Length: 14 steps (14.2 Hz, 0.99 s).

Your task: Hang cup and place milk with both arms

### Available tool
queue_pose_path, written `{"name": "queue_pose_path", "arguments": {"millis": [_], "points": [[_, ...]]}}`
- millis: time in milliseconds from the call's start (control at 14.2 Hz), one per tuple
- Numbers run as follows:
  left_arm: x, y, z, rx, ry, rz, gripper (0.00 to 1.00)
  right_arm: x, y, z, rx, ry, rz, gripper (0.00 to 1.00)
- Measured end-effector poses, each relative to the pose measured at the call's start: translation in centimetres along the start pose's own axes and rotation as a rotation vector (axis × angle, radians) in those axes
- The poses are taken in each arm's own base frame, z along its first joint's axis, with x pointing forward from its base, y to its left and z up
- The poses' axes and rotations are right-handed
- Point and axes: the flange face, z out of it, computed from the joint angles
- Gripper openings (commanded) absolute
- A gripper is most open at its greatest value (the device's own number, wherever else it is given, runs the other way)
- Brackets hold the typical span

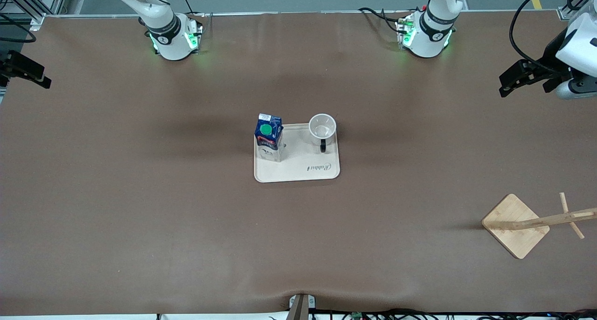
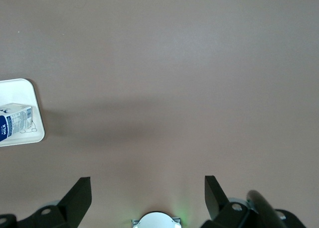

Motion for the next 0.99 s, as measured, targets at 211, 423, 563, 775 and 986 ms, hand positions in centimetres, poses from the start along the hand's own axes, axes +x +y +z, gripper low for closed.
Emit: {"name": "queue_pose_path", "arguments": {"millis": [211,423,563,775,986], "points": [[0.0,0.0,0.0,0.0,0.001,0.0,1.0,0.0,0.0,0.0,0.0,0.001,0.0,1.0],[0.0,0.0,0.0,0.0,0.0,-0.005,1.0,0.0,0.0,0.0,0.0,0.001,-0.001,1.0],[0.2,0.5,0.5,0.001,-0.009,-0.009,1.0,0.0,0.0,0.0,0.0,0.001,-0.001,1.0],[0.5,4.7,2.5,0.007,-0.04,-0.042,1.0,0.0,-0.1,0.0,0.0,0.0,-0.001,1.0],[0.8,11.3,6.2,0.001,-0.039,-0.077,1.0,0.0,0.0,0.0,0.0,0.0,-0.001,1.0]]}}
